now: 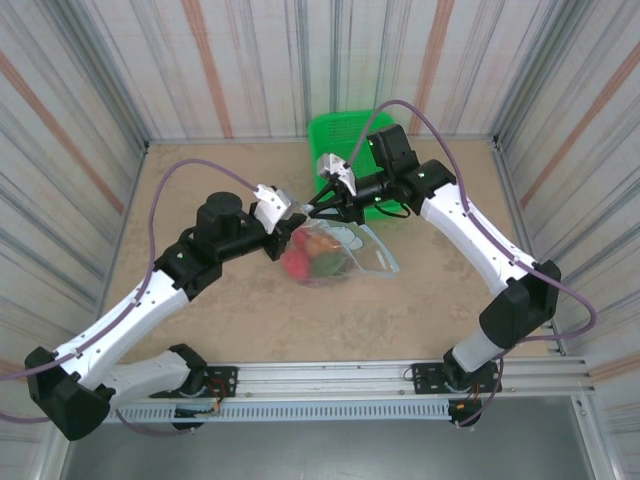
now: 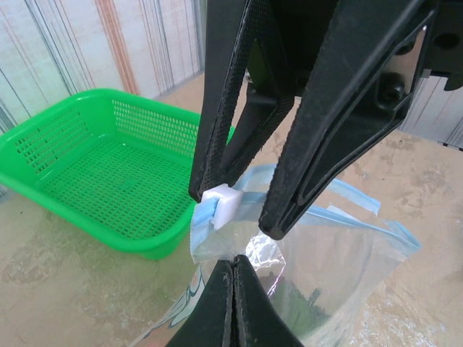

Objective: Place the food in the zip-top bag and seal the zipper

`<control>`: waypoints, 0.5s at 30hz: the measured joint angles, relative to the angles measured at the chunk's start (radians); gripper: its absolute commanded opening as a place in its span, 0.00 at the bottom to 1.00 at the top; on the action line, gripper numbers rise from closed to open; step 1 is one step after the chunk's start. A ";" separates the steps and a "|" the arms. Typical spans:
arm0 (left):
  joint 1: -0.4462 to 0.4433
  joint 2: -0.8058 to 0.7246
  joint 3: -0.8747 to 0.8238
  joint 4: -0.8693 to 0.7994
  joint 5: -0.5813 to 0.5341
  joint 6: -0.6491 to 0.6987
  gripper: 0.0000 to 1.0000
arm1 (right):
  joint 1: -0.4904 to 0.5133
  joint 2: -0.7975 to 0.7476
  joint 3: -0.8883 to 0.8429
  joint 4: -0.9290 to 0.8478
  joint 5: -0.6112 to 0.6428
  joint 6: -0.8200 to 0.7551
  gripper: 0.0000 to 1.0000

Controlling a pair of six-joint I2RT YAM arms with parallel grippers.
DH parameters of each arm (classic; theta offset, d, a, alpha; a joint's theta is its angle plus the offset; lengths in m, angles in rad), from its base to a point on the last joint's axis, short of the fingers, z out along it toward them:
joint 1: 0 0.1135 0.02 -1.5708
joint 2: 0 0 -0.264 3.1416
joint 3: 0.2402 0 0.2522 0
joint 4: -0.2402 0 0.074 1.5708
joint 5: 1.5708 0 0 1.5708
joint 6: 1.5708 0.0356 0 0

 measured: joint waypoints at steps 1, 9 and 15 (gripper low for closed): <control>0.000 0.000 0.000 0.000 0.000 0.000 0.00 | 0.001 0.003 0.005 -0.002 0.000 0.000 0.24; 0.000 0.000 0.000 0.000 0.000 0.000 0.00 | 0.003 0.024 0.027 -0.025 0.000 -0.023 0.01; 0.000 0.000 0.000 0.000 0.000 0.002 0.41 | 0.003 0.023 0.027 -0.022 -0.001 -0.022 0.00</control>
